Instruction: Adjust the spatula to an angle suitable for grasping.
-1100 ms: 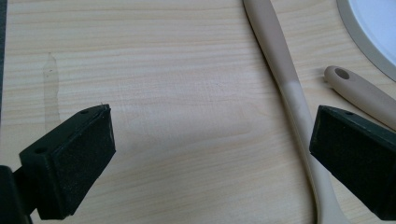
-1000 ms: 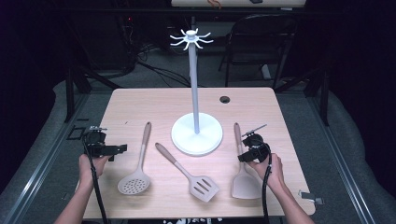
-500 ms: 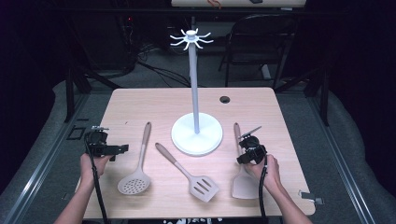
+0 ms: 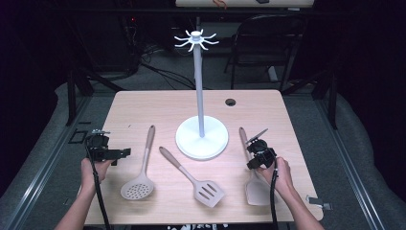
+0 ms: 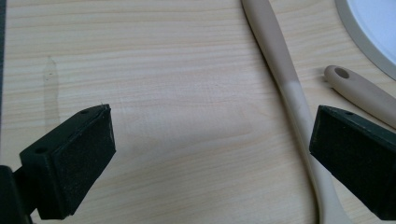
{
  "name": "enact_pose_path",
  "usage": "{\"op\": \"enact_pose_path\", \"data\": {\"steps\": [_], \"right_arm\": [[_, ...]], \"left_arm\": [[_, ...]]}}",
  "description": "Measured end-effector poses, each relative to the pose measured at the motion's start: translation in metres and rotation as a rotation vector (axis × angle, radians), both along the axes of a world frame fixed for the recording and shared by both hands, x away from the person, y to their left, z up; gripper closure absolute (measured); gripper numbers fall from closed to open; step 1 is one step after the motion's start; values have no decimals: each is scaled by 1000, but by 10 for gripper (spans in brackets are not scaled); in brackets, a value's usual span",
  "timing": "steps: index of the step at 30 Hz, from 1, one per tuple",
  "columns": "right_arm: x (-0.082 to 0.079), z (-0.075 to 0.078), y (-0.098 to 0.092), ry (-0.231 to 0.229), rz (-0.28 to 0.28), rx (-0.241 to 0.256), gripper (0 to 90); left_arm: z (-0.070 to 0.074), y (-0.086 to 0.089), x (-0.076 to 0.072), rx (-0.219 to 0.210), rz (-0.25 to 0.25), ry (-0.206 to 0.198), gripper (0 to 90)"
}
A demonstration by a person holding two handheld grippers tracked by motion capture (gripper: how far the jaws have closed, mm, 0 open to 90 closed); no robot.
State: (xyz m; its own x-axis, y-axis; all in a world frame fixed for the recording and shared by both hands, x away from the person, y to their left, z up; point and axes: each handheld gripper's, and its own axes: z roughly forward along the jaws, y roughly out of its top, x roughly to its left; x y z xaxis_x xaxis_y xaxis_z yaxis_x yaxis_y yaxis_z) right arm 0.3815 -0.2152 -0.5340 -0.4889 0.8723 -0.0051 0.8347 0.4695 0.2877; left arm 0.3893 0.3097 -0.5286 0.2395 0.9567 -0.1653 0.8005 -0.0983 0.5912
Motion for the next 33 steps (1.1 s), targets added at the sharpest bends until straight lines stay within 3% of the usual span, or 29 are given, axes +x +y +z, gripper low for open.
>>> {"op": "enact_pose_path", "data": {"steps": [4, 7, 10, 12, 16, 23, 28, 33], "right_arm": [[-1, 1, -2, 18, 12, -10, 684], [-2, -1, -6, -7, -21, 55, 583], [-2, -1, -7, -7, -24, 98, 582], [0, -1, -7, 23, -9, 82, 613], [0, -5, -7, 12, -27, 61, 680], [1, -6, -7, 25, -35, 75, 708], [1, -3, -10, 35, -18, 41, 750], [0, -3, -12, 32, -15, 34, 730]], "left_arm": [[1, 1, 0, -3, 5, -2, 3], [0, 1, 0, -4, 7, -5, 3], [0, 0, 1, -1, 3, -11, 3], [0, -1, 1, 3, -1, -8, 3], [0, -1, 1, 1, -6, -5, 3], [0, -1, 1, 5, -2, -3, 4], [0, 0, 1, 4, -4, -2, 4], [0, 0, 2, 4, -4, 0, 4]]}}
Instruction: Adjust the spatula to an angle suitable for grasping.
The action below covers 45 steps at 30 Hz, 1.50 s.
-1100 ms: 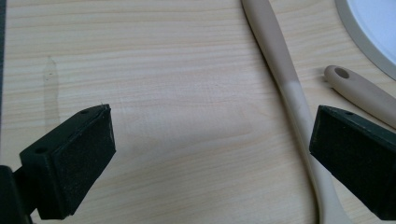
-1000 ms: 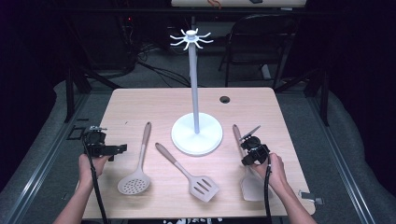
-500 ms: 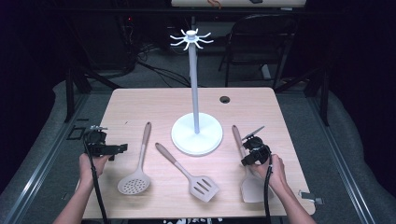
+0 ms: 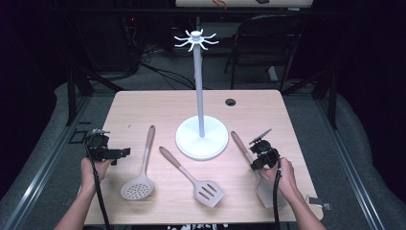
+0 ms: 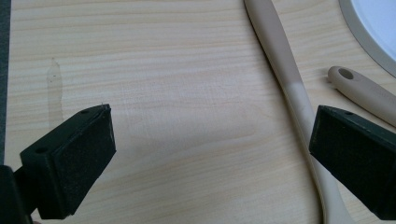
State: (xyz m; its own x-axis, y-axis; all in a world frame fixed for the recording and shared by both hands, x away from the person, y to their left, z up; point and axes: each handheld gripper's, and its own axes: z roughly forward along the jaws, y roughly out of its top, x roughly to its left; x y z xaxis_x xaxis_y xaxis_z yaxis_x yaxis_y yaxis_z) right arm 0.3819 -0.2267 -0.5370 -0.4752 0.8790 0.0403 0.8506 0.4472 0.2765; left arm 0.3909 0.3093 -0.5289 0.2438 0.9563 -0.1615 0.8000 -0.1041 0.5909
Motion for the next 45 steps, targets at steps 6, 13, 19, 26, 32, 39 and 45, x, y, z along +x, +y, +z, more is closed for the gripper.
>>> {"op": "enact_pose_path", "data": {"steps": [6, 13, 19, 26, 32, 39, 45], "right_arm": [[1, -3, 1, -4, -3, 9, 745], [1, -5, 1, 2, -18, 17, 757], [1, -6, -1, 14, -35, 45, 767], [2, -6, -5, 18, -50, 85, 787], [0, 1, -11, -26, -60, 76, 790], [-6, 15, -15, -112, -61, 118, 790], [-15, 29, -13, -194, -13, 136, 790]], "left_arm": [[0, -1, 0, 0, -5, -3, 4], [0, -1, 0, -4, -7, -2, 3], [0, -2, 0, -8, -9, -3, 3], [-1, -2, 0, -8, -12, -2, 4], [-1, -2, 0, -7, -17, -3, 4], [1, -2, -1, -20, -18, -14, 4], [4, -4, -3, -16, -27, -32, 2]]}}
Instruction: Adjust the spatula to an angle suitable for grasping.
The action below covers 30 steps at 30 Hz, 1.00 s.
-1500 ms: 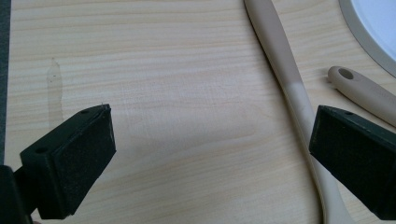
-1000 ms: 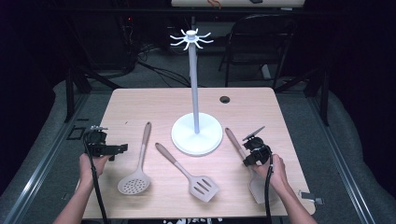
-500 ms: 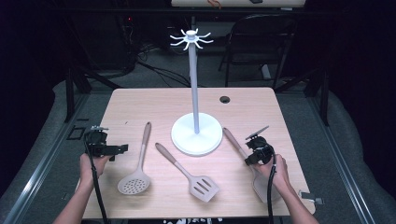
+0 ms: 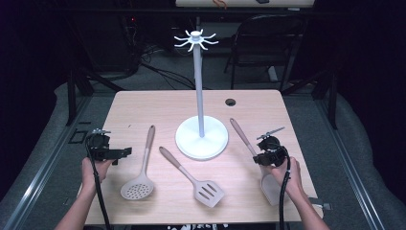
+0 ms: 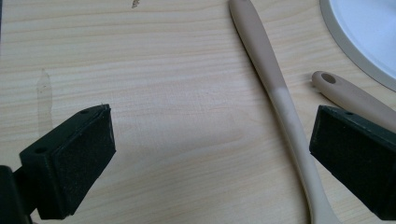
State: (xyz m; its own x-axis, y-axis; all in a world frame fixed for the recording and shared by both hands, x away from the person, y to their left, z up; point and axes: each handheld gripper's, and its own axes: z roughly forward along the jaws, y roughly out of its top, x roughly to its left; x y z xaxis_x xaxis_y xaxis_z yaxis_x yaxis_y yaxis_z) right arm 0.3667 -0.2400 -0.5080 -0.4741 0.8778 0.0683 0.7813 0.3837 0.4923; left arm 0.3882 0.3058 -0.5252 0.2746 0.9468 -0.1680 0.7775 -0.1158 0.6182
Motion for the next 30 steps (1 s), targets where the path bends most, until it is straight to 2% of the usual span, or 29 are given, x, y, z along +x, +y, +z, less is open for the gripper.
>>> {"op": "enact_pose_path", "data": {"steps": [1, 3, 5, 7, 10, 11, 14, 15, 19, 22, 28, 30], "right_arm": [[-1, 2, 0, -6, 12, -13, 789], [-4, 6, 3, -31, 20, -8, 789], [-5, 7, 4, -35, 31, -5, 789], [-8, 12, 9, -69, 53, -4, 789], [-11, 17, 13, -95, 82, -19, 789], [-13, 17, 16, -108, 88, -7, 789], [-14, 19, 20, -127, 107, -10, 789], [-17, 22, 24, -139, 128, 1, 789], [-18, 23, 29, -154, 153, 2, 789], [-19, 24, 36, -168, 176, -2, 789], [-21, 26, 43, -184, 199, -3, 788], [-22, 28, 45, -197, 208, 1, 788]], "left_arm": [[0, 0, 0, -2, 1, -2, 2], [1, -1, 0, -5, -3, -3, 2], [2, -2, 0, -5, -6, -6, 2], [3, -3, -1, -18, -12, -13, 7], [4, -6, -2, -16, -20, -22, 10], [4, -6, -2, -16, -20, -22, 10], [7, -10, -3, -26, -27, -32, 10], [9, -11, -4, -24, -44, -32, 8], [11, -17, -5, -23, -72, -34, 1], [13, -26, -5, -26, -116, -37, 1], [18, -34, -6, -37, -137, -52, 1], [21, -38, -8, -53, -149, -58, 1]]}}
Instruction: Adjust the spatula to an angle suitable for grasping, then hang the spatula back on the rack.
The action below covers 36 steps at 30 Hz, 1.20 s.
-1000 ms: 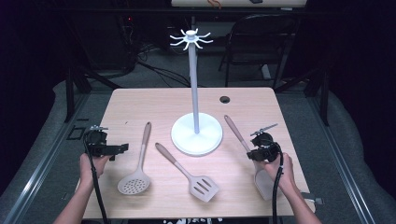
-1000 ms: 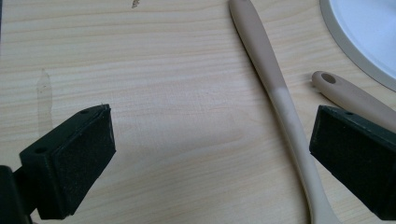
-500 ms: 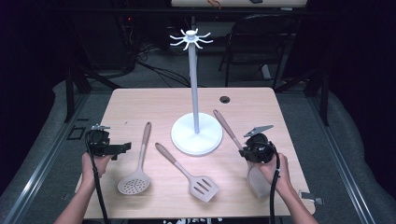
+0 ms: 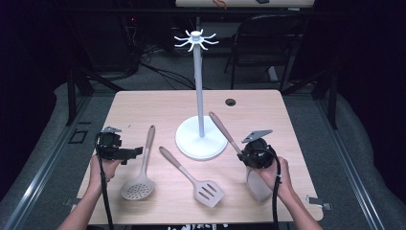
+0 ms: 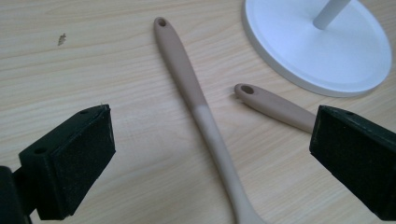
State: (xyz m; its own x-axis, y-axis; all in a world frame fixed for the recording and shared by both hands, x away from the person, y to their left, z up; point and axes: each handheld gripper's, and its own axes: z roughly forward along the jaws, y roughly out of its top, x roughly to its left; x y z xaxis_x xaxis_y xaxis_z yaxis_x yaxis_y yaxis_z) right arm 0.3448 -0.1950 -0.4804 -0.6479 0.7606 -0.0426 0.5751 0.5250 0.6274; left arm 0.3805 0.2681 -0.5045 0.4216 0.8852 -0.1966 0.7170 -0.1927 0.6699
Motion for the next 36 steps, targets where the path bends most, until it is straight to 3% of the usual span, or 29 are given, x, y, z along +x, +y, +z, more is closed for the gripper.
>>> {"op": "enact_pose_path", "data": {"steps": [10, 12, 20, 26, 36], "right_arm": [[-2, 10, 5, -47, 20, -2, 788], [-3, 11, 7, -56, 26, 1, 788], [-2, 12, 10, -60, 43, 6, 788], [4, 14, 18, -73, 54, 3, 788], [17, 17, 37, -95, 75, -6, 788]], "left_arm": [[14, -18, -5, -56, -25, -51, 2], [21, -26, -7, -91, -40, -77, 4], [31, -49, -9, -127, -94, -112, 18], [28, -61, -6, -137, -136, -95, 14], [33, -87, 3, -187, -189, -112, 36]]}}
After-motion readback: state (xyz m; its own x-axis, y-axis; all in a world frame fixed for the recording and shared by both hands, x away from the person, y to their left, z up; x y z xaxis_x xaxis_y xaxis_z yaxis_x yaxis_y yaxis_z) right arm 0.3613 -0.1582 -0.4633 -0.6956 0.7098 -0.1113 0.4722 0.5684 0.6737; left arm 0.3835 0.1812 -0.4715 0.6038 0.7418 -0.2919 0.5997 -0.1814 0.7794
